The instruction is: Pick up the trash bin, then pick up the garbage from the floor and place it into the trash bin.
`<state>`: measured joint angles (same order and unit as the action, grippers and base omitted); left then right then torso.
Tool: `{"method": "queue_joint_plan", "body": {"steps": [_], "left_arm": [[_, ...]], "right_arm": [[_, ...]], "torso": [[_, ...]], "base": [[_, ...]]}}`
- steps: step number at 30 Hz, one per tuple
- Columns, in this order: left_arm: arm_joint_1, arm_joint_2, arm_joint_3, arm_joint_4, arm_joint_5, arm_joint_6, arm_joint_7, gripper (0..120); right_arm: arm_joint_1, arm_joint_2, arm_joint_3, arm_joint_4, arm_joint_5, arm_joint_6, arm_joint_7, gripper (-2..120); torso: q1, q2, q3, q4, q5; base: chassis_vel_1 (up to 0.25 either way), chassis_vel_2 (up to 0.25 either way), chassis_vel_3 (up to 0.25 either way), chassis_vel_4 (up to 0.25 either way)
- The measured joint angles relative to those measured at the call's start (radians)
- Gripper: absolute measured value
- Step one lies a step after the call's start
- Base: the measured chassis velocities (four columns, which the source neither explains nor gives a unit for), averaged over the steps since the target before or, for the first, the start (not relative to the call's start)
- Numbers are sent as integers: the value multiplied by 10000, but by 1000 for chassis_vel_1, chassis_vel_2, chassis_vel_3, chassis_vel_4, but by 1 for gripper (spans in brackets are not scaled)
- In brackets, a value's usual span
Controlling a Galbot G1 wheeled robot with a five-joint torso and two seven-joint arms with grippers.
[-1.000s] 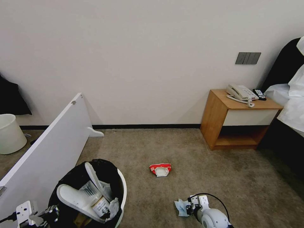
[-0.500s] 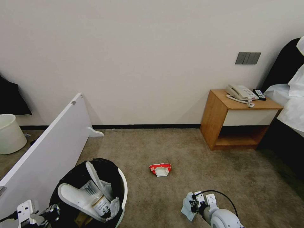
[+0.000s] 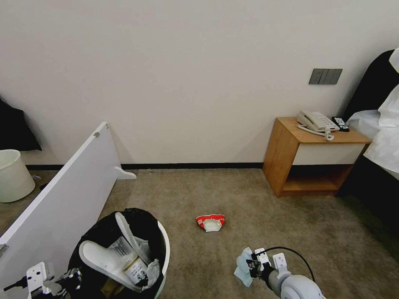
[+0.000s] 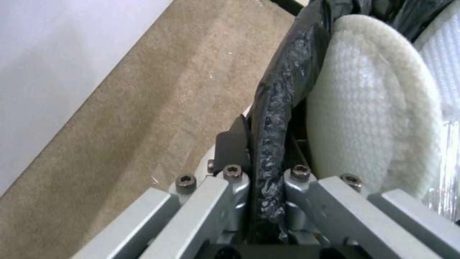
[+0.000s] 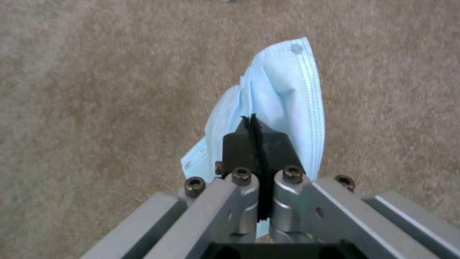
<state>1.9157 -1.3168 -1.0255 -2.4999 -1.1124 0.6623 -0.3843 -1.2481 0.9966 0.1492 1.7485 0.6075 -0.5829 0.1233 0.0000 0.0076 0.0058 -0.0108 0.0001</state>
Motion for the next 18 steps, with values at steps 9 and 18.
{"method": "queue_joint_plan", "body": {"steps": [9,18], "left_arm": [[-12,50,240,0,30,0,-4,2],[-19,136,443,0,22,0,-15,2]], "right_arm": [[-102,-179,237,862,138,174,-71,0],[13,-380,382,1713,534,446,-308,0]], "torso": [[0,0,0,0,0],[0,0,0,1,0]], "base": [[0,0,0,0],[0,0,0,0]]}}
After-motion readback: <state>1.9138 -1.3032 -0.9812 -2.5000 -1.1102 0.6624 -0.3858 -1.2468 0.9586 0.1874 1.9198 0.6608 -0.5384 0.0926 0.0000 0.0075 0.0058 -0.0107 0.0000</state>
